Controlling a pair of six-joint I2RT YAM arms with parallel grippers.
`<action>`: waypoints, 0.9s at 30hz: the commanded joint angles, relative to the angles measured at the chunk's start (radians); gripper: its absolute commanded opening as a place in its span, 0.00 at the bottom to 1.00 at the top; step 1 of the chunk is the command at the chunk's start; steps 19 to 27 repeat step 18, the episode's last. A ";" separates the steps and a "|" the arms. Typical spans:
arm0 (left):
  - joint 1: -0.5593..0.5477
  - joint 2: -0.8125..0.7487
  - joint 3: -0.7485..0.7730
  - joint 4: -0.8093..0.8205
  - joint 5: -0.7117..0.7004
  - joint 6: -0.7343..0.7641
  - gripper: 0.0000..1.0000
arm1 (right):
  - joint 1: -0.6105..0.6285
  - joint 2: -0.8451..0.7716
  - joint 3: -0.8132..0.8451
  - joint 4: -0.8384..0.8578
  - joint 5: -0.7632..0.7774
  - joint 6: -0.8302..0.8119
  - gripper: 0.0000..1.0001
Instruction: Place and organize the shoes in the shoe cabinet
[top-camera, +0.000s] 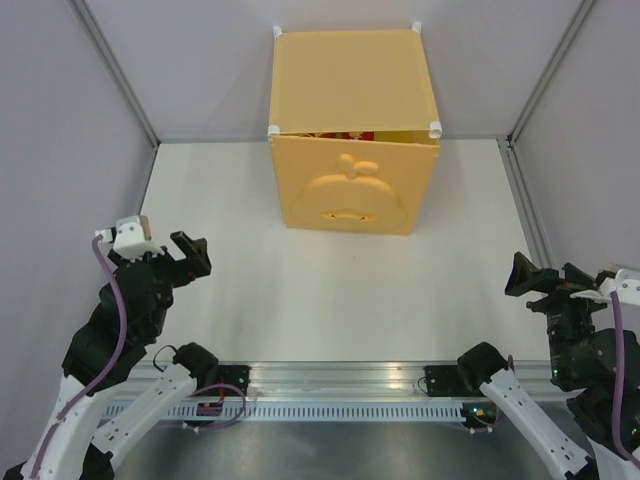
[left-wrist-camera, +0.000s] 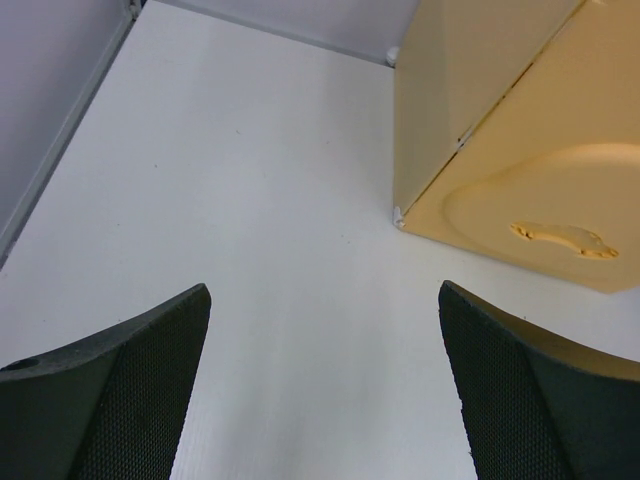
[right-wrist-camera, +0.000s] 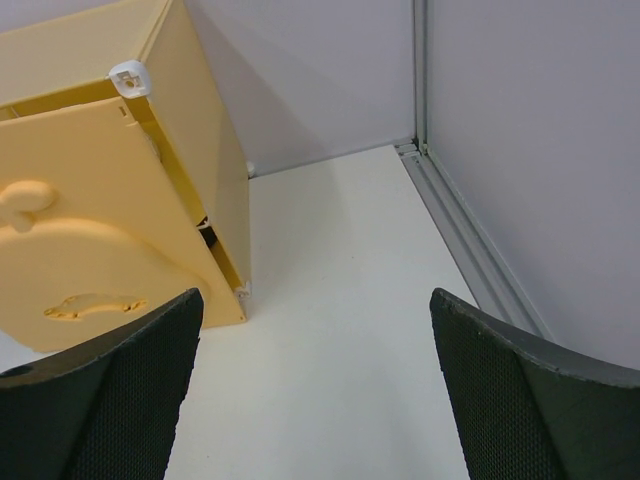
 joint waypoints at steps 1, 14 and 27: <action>0.001 -0.052 -0.014 -0.058 -0.094 -0.012 0.97 | 0.003 -0.017 -0.012 0.029 0.020 -0.037 0.98; 0.003 -0.124 -0.014 -0.085 -0.155 -0.039 0.97 | 0.001 0.012 -0.014 0.069 -0.002 -0.046 0.95; 0.003 -0.127 -0.022 -0.085 -0.152 -0.044 0.97 | 0.001 0.013 -0.015 0.087 -0.010 -0.047 0.95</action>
